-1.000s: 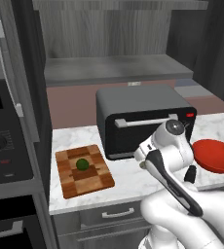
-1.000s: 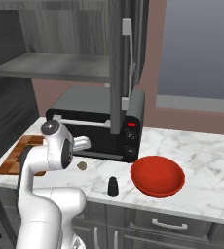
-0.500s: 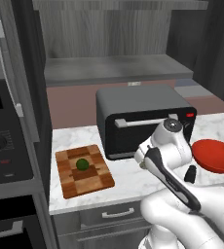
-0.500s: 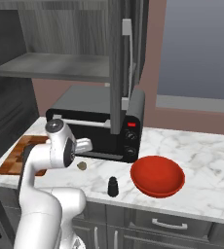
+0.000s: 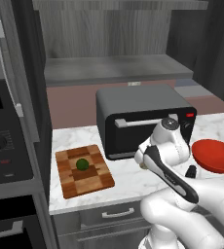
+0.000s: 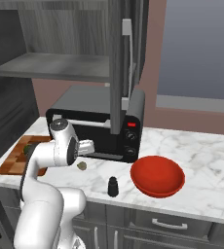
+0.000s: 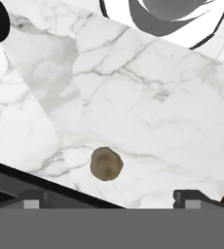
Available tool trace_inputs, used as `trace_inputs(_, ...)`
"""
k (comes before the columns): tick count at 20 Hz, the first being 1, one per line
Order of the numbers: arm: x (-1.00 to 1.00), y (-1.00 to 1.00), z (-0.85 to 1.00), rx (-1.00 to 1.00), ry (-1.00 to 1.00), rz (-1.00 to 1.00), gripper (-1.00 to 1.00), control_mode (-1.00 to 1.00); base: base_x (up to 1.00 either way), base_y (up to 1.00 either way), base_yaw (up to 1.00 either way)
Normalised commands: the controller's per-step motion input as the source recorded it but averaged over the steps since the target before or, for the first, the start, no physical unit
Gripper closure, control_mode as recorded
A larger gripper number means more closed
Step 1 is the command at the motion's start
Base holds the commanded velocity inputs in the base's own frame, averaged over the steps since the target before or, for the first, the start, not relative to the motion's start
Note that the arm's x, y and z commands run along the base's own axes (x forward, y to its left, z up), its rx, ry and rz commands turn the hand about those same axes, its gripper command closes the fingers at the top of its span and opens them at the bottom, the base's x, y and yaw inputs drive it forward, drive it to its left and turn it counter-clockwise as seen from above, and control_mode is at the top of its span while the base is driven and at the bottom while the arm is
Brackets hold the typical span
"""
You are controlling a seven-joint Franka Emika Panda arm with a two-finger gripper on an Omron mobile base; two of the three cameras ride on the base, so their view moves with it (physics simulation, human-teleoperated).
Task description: Open the cabinet. Place the bowl and condiment on the counter. Then place the lime and garlic on the cutting board.
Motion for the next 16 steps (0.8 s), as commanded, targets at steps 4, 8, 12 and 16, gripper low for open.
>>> trace_inputs(4,-0.05,0.0,-0.57,0.0,0.0,0.0,-1.0,-1.0,0.0,0.0,0.0)
trace_inputs(8,-0.04,0.0,-0.59,0.0,0.0,0.0,-1.0,-1.0,0.0,0.0,0.0)
trace_inputs(12,-0.01,0.0,-0.61,0.0,0.0,0.0,-1.0,-1.0,0.0,0.0,0.0)
trace_inputs(16,0.0,0.07,-0.6,0.0,0.0,0.0,-1.0,-1.0,0.0,0.0,0.0)
